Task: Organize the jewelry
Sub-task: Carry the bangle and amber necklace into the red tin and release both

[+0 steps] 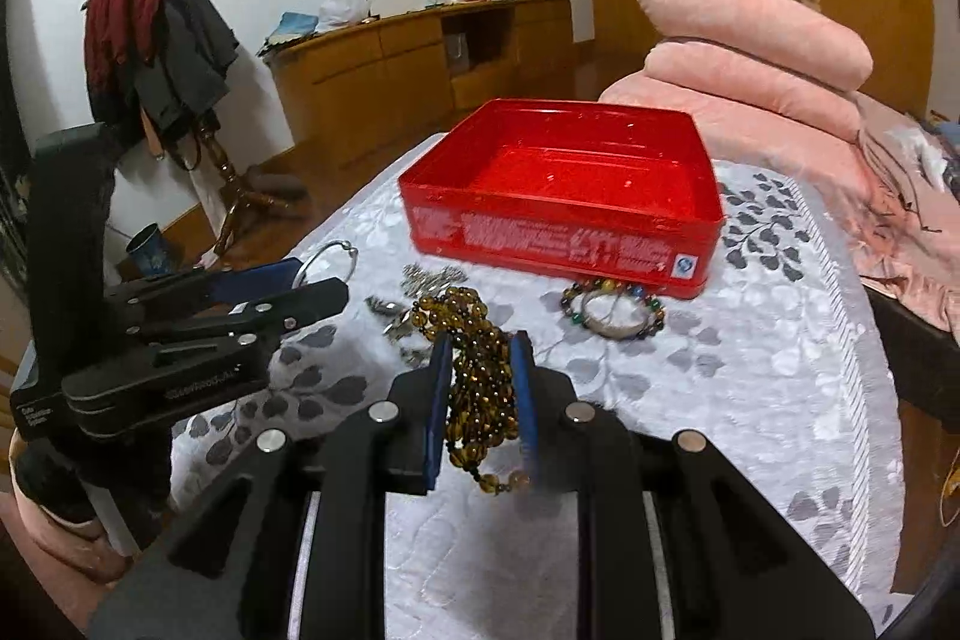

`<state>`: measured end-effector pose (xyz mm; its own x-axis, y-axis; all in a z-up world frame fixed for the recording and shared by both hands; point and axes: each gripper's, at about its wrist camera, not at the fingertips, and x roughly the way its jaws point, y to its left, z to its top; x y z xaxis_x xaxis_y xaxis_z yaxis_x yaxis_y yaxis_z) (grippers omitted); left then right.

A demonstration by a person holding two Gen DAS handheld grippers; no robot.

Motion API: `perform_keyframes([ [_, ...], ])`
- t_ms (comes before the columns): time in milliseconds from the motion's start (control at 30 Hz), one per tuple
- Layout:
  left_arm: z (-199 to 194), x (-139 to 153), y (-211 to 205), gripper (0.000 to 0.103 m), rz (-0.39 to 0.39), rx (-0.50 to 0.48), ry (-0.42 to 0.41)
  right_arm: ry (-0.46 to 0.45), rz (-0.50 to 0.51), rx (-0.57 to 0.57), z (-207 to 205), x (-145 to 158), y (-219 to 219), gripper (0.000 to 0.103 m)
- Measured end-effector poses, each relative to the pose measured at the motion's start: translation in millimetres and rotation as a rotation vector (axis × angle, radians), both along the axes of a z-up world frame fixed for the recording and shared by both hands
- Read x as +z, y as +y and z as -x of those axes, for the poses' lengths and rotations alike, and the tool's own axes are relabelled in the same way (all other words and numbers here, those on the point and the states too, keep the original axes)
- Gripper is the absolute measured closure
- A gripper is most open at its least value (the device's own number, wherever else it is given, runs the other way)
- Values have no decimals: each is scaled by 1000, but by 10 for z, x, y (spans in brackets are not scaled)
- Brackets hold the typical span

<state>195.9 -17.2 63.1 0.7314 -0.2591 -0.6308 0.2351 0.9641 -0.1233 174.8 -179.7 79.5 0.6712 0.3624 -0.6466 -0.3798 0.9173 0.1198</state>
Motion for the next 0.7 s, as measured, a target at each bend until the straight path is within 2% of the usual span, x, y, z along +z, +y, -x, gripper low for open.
perform_keyframes([
  [433,-258,235,-136,58,3,-9,-53,-43,-4,-61,-383,187,-186,84],
  [700,-625,394,-190,58,13,2,-71,-73,-37,-83,-686,380,-265,84],
])
